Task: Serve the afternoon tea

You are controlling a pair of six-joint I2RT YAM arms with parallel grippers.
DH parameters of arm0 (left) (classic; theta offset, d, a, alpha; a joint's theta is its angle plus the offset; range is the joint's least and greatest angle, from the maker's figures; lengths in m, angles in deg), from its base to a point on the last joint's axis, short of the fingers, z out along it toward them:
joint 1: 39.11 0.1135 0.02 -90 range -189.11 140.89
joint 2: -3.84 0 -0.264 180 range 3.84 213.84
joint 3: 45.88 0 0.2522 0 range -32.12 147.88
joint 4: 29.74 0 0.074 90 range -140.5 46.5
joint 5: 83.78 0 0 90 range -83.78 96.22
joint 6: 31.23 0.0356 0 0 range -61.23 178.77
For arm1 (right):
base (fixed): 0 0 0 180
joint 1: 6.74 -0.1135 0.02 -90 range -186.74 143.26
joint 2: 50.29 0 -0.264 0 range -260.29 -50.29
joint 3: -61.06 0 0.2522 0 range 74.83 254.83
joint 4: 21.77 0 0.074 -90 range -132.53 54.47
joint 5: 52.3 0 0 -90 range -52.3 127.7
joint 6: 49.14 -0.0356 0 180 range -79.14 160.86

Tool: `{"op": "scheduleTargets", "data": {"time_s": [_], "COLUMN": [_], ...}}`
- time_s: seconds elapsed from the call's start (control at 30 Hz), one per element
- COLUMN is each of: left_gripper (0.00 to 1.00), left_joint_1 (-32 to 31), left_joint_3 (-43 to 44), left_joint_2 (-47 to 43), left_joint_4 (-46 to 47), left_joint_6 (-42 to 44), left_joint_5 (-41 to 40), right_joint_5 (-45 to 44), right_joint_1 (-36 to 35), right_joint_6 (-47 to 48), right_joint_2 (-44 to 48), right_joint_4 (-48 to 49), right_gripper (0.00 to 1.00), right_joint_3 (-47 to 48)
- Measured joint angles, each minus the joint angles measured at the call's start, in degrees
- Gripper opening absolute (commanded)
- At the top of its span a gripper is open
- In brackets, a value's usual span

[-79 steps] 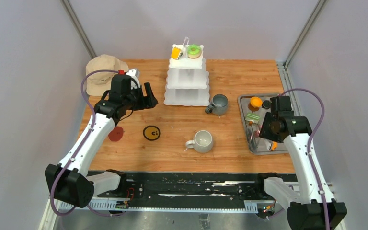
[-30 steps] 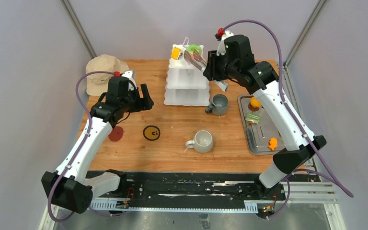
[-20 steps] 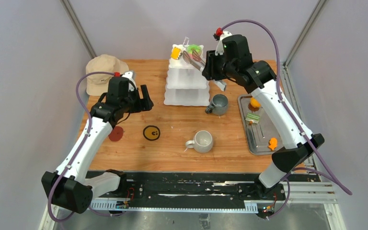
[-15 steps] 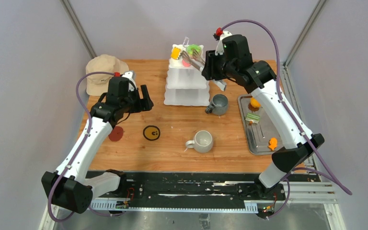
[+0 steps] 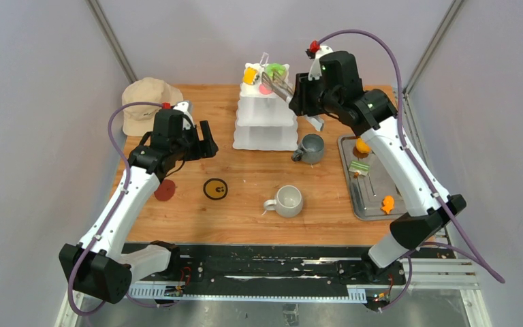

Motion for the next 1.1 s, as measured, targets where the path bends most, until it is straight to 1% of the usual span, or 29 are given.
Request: {"op": "scheduleTargets", "data": {"time_s": [0.17,0.33,0.4,0.53,0.7,0.77,0.9,1.1], "left_gripper": [0.8,0.8,0.8,0.8,0.8,0.8,0.81,0.8], "left_joint_1": [0.0,0.0,0.0,0.0,0.0,0.0,0.0,0.0], "left_joint_3": [0.0,0.0,0.0,0.0,0.0,0.0,0.0,0.0], "left_joint_2": [0.0,0.0,0.1,0.5,1.1,1.3,1.9,1.9], "left_joint_4": [0.0,0.1,0.3,0.5,1.4,1.7,1.9,2.0], "left_joint_6": [0.0,0.0,0.0,0.0,-0.1,-0.1,-0.2,-0.3], "left_joint_5": [0.1,0.5,0.9,1.5,2.0,2.3,2.7,2.8], "right_joint_5": [-2.2,-7.3,-8.5,-10.8,-10.9,-10.1,-7.9,-4.0], "right_joint_1": [-0.1,1.4,4.8,13.9,22.6,24.8,26.2,26.2], "right_joint_6": [0.1,0.2,0.0,-0.3,-0.3,-0.3,-0.3,-0.2], "right_joint_2": [6.1,17.7,22.4,29.2,32.9,33.3,33.2,32.0], "right_joint_4": [0.0,-0.7,-1.7,-5.1,-10.4,-11.7,-13.4,-13.4], "right_gripper": [0.3,0.26,0.24,0.24,0.24,0.23,0.22,0.2], "right_joint_3": [-4.2,-12.9,-17.2,-26.9,-38.1,-41.5,-45.4,-46.4]}}
